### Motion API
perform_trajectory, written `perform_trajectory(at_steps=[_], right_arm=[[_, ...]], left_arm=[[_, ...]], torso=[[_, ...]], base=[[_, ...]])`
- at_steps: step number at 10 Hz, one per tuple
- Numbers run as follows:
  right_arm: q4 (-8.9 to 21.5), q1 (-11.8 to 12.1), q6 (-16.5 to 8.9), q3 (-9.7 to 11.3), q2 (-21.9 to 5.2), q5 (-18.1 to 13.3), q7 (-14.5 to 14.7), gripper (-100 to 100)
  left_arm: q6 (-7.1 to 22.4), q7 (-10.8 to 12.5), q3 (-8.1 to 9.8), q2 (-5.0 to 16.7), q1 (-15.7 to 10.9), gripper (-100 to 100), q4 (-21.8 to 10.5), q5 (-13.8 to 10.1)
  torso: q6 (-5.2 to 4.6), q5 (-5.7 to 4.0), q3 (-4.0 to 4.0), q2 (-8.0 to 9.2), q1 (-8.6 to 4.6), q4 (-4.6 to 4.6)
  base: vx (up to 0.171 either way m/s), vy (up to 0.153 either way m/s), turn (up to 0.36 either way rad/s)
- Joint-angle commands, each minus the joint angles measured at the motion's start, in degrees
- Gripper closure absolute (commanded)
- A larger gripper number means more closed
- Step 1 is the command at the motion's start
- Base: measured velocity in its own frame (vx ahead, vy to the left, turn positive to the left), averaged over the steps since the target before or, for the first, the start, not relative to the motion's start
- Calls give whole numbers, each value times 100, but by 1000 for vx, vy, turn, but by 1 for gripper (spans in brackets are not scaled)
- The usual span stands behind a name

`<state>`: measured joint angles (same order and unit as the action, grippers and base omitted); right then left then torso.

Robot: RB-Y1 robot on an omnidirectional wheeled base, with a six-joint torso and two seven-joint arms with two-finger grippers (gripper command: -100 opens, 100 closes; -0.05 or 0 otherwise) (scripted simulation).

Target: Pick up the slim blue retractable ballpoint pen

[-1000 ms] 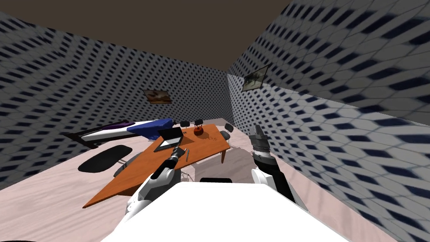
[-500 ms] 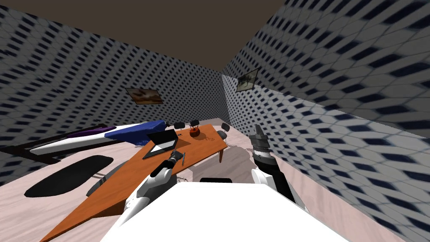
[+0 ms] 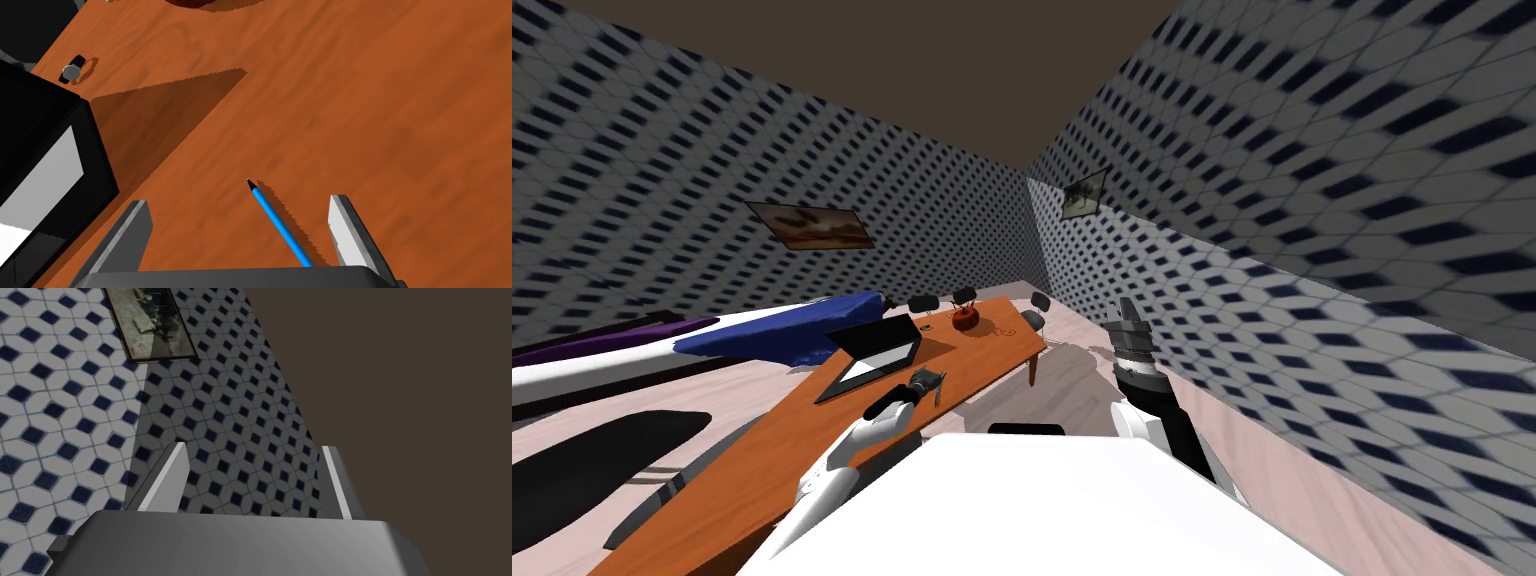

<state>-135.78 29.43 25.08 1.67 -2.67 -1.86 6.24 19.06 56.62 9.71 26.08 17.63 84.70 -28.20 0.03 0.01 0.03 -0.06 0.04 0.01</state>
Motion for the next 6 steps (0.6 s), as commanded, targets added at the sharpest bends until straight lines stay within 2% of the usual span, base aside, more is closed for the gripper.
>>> perform_trajectory(at_steps=[1, 2, 3, 4, 5, 6], right_arm=[[0, 0, 0, 0, 0, 0, 0, 0], [0, 1, 0, -1, 0, 0, 0, 0], [0, 1, 0, -1, 0, 0, 0, 0], [0, 0, 0, 0, 0, 0, 0, 0], [0, 1, 0, -1, 0, 0, 0, 0], [0, 0, 0, 0, 0, 0, 0, 0]], left_arm=[[172, 286, 7, 85, -66, -100, -286, -111], [172, 297, 7, 85, -66, -100, -290, -111], [454, 552, 42, 211, -141, -100, -483, -290], [454, 621, 42, 211, -141, -100, -592, -290], [690, 828, 77, 338, -216, -100, -777, -466], [732, 940, 77, 338, -216, -100, -892, -466]], torso=[[0, 0, 0, 0, 0, 0], [5, 0, 0, 1, 0, 0], [7, 0, -1, 2, -3, 0], [0, -1, 0, 1, -3, 0], [5, 0, 0, 1, -2, 0], [1, 0, 0, 0, 1, 0]], base=[[2, 16, -128], [1, 7, 20], [1, 2, -235], [1, 11, -155], [2, 14, -236], [2, 17, -110]])
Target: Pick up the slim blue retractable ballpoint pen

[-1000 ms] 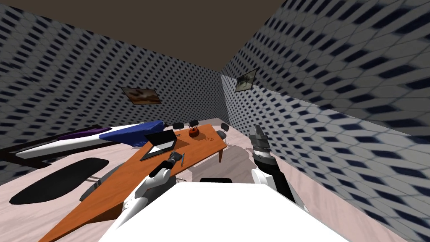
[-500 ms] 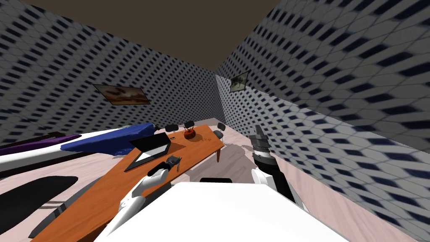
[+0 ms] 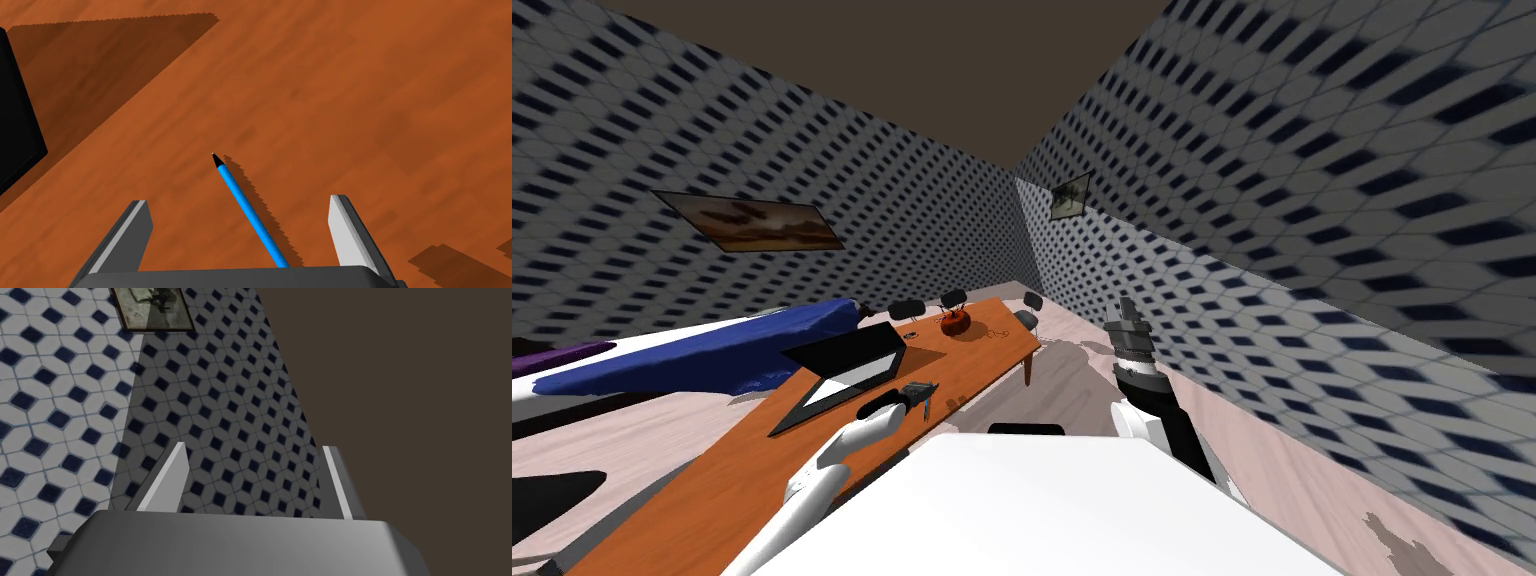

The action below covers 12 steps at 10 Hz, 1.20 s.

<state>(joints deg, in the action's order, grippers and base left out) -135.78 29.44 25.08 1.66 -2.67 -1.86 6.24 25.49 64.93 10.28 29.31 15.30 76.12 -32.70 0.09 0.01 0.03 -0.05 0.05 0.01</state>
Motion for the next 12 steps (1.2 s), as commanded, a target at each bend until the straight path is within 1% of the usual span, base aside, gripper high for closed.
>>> perform_trajectory(at_steps=[1, 2, 3, 4, 5, 6, 7, 8, 9, 10, 11, 12], right_arm=[[0, 0, 0, 0, 0, 0, 0, 0], [0, -1, 0, 0, 0, 0, 0, 0], [0, 0, 0, 0, 0, 0, 0, 0], [0, -1, 0, 0, 0, 0, 0, 0], [0, 0, 0, 0, 0, 0, 0, 0], [0, -1, 0, 0, 0, 0, 0, 0], [0, 0, 0, 0, 0, 0, 0, 0], [0, -1, 0, 0, 0, 0, 0, 0], [0, 0, 0, 0, 0, 0, 0, 0], [0, 0, 0, 0, 0, 0, 0, 0], [0, 0, 0, 0, 0, 0, 0, 0], [0, 0, 0, 0, 0, 0, 0, 0]], left_arm=[[286, 286, 54, 142, -57, -100, -286, -189], [362, 421, 54, 142, -57, -100, -332, -189], [555, 595, 87, 269, -130, -100, -588, -357], [629, 724, 87, 269, -130, -100, -627, -357], [809, 874, 119, 393, -201, -100, -915, -520], [888, 1019, 119, 393, -201, -100, -917, -520], [1079, 1180, 149, 514, -271, -100, -1166, -677], [1139, 1302, 149, 514, -271, -100, -1199, -677], [1370, 1494, 179, 631, -338, -100, -1448, -828], [1379, 1573, 179, 631, -338, -100, -1472, -828], [1602, 1758, 206, 744, -403, -100, -1734, -970], [1608, 1830, 206, 744, -403, -100, -1734, -970]], torso=[[0, 0, 0, 0, 0, 0], [-4, -1, 0, -1, -1, 0], [0, -1, 0, 0, -1, 0], [-4, -1, 0, 0, -1, -1], [0, -1, 0, 0, -1, 0], [-4, -1, 0, 0, -2, 0], [2, -1, 0, 1, -1, 0], [-4, -1, 0, -1, -1, -1], [2, -1, 0, -1, -2, 0], [-2, -1, 0, -1, -2, 0], [2, -1, 0, 0, -3, 0], [-1, -1, -1, 1, -2, 0]], base=[[3, 11, -203], [1, 13, -135], [1, 11, -228], [1, 14, -114], [0, 11, -235], [0, 15, -98], [2, 14, -199], [2, 15, -104], [2, 10, -180], [0, 12, -113], [0, 11, -176], [-1, 13, -94]])
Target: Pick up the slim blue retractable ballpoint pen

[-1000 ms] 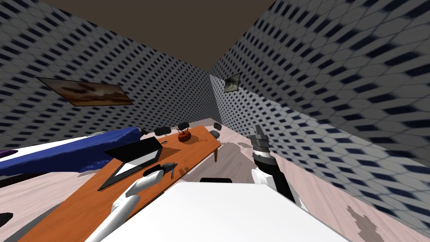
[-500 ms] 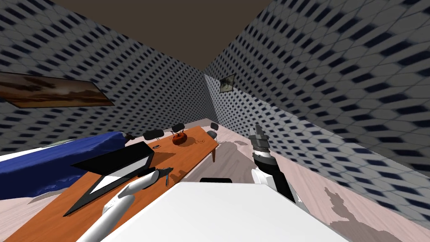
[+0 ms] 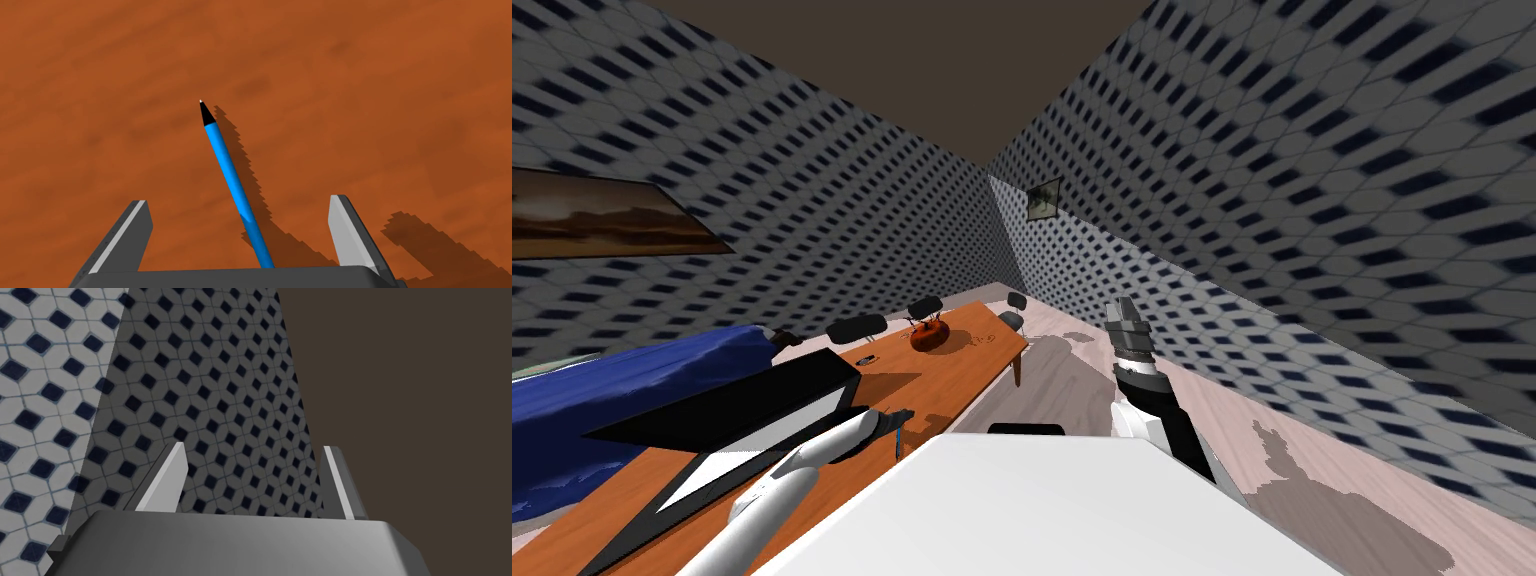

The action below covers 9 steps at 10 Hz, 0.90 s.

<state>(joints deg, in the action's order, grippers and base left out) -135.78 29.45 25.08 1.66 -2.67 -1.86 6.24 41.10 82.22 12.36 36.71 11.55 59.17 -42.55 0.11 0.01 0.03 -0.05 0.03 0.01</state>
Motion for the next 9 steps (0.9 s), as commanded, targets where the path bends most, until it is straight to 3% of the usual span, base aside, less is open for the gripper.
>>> perform_trajectory(at_steps=[1, 2, 4, 5, 6, 7, 9], right_arm=[[0, 0, 0, 0, 0, 0, 0, 0], [0, -1, 0, 0, 0, 0, 0, 0], [0, 0, 0, 0, 0, 0, 0, 0], [0, 0, 0, 0, 0, 0, 0, 0], [0, 0, 0, 0, 0, 0, 0, 0], [0, 0, 0, 0, 0, 0, 0, 0], [0, 0, 0, 0, 0, 0, 0, 0]], left_arm=[[264, 286, 24, 112, -89, -100, -286, -120], [264, 344, 24, 112, -89, -100, -288, -120], [636, 731, 70, 312, -200, -100, -667, -361], [653, 779, 70, 312, -200, -100, -740, -361], [823, 969, 90, 403, -249, -100, -901, -467], [823, 969, 90, 403, -249, -100, -941, -467], [1110, 1288, 124, 560, -332, -100, -1279, -644]], torso=[[0, 0, 0, 0, 0, 0], [-4, 0, 1, -1, 0, 0], [-2, 0, 0, 0, 0, 0], [-2, 0, 1, -1, 1, 0], [2, 1, 1, -1, 0, 0], [-2, 0, 0, -1, -1, 0], [0, -1, 1, -1, -2, 0]], base=[[1, 10, -205], [1, 14, -93], [0, 13, -174], [1, 15, -95], [0, 8, -178], [-1, 10, -61], [-1, 8, -129]])
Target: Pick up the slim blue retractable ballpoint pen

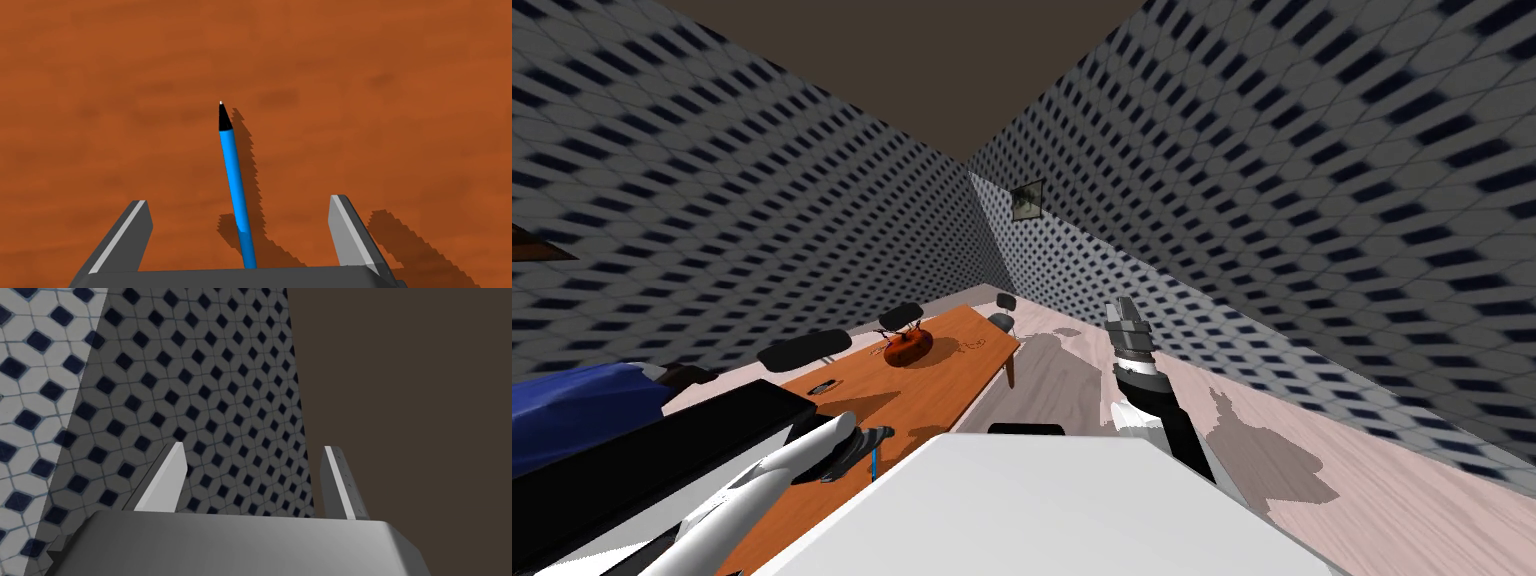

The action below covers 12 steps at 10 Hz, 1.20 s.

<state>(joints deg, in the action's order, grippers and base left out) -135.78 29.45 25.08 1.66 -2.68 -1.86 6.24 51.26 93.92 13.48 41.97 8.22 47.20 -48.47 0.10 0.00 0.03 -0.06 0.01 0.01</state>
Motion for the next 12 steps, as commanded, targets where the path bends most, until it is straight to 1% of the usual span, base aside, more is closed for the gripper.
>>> perform_trajectory(at_steps=[1, 4, 5, 6, 7, 8, 9, 10, 11, 12], right_arm=[[0, 0, 0, 0, 0, 0, 0, 0], [0, 0, 0, 0, 0, 0, 0, 0], [0, 0, 0, 0, 0, 0, 0, 0], [0, 1, 0, 0, 0, 0, 0, 0], [0, 1, 0, 0, 0, 0, 0, 0], [0, -1, 0, 1, 0, 0, 0, 0], [0, 1, 0, 0, 0, 0, 0, 0], [0, -1, 0, 0, 0, 0, 0, 0], [0, 0, 0, 0, 0, 0, 0, 0], [0, 1, 0, -1, 0, 0, 0, 0]], left_arm=[[207, 243, 26, 98, -32, -100, -217, -122], [437, 498, 53, 235, -100, -100, -492, -264], [369, 419, 48, 204, -95, -100, -468, -242], [384, 434, 50, 208, -97, 0, -478, -248], [245, 146, 86, 203, 40, -100, -763, -534], [245, 138, 86, 203, 40, -100, -808, -657], [108, -126, 123, 198, 177, -100, -1049, -857], [108, -156, 123, 198, 177, -100, -1096, -998], [108, -156, 123, 198, 177, -100, -1140, -1067], [-29, -388, 160, 193, 314, -100, -1330, -1284]], torso=[[0, 0, 0, 0, 0, 0], [2, 1, 0, 1, 0, 0], [2, 0, 0, 1, -1, 0], [4, 1, 0, 1, -3, 0], [4, 0, 0, 0, -4, 0], [-5, 1, -2, 4, -4, -1], [4, 1, -3, 6, -1, -1], [0, 1, -5, 8, -1, -2], [4, 1, -4, 8, -1, -1], [6, 1, -3, 5, -2, -1]], base=[[0, 14, -170], [-1, 10, -97], [-1, 4, -16], [0, 0, 0], [-10, -1, -390], [-15, 11, -172], [-19, 6, -268], [-17, 8, -156], [-7, 3, 5], [-10, -4, -291]])
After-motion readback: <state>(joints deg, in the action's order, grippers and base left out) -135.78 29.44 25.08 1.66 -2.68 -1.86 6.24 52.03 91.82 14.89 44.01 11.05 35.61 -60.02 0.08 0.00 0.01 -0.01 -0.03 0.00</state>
